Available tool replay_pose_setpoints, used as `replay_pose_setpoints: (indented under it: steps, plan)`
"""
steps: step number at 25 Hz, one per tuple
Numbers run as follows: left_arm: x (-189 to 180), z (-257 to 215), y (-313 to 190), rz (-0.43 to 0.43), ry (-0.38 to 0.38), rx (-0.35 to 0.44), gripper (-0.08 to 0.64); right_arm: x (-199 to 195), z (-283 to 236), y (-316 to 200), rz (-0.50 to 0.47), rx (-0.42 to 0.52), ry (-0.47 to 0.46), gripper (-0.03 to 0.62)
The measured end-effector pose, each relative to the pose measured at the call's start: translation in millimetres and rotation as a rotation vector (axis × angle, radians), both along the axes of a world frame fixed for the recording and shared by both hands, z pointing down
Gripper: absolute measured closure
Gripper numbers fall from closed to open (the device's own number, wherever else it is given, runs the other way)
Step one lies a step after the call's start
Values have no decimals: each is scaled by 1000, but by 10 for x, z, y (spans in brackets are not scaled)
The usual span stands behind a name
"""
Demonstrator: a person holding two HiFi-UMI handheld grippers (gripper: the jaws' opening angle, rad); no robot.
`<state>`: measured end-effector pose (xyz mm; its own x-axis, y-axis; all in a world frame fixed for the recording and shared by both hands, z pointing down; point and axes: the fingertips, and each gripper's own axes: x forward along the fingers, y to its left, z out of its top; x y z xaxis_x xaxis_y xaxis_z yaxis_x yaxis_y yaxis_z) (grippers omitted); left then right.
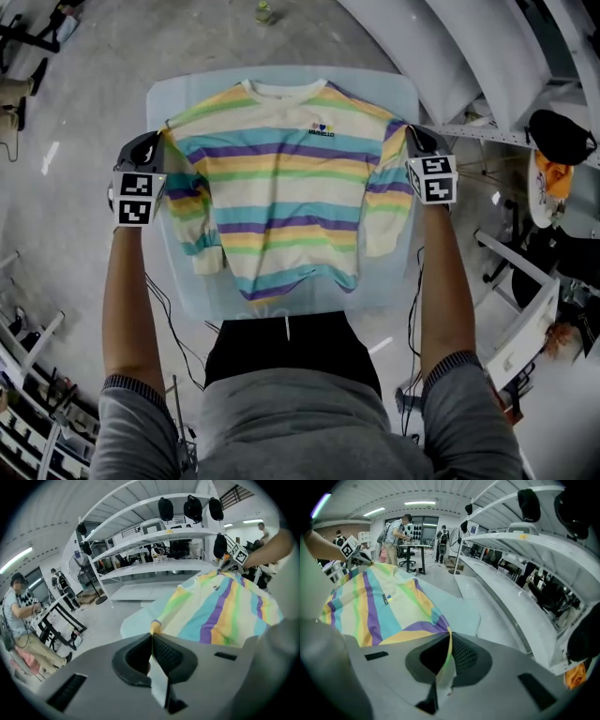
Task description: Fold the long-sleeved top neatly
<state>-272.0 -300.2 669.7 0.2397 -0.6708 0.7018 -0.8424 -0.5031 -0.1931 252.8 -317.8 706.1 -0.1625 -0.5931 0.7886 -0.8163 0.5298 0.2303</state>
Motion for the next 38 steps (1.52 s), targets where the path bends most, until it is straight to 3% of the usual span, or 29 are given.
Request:
replay_pose_setpoints:
  steps: [4, 8, 10, 12, 18, 26, 38]
  plan:
    - [8, 123, -46, 76, -75, 10, 538, 69, 85, -88, -33, 22, 50, 580]
    - [31, 220, -75, 95, -84, 14, 537, 122, 185, -131, -20, 25, 76, 563]
    - [58, 241, -99, 86, -63, 6, 525, 159, 189, -143, 4, 14, 72, 522]
    - [87, 200, -92, 69, -26, 4, 429, 173, 157, -114, 26, -1, 53, 463]
    - [200, -146, 246, 10, 100, 28, 362, 50, -187, 191, 43, 5, -26, 359]
    - [351, -359, 904, -24, 192, -7, 359, -364, -793, 868, 55, 31, -141, 347]
    - [844, -271, 2264, 70, 249, -126, 357, -676, -946, 2139, 57, -20, -206, 348]
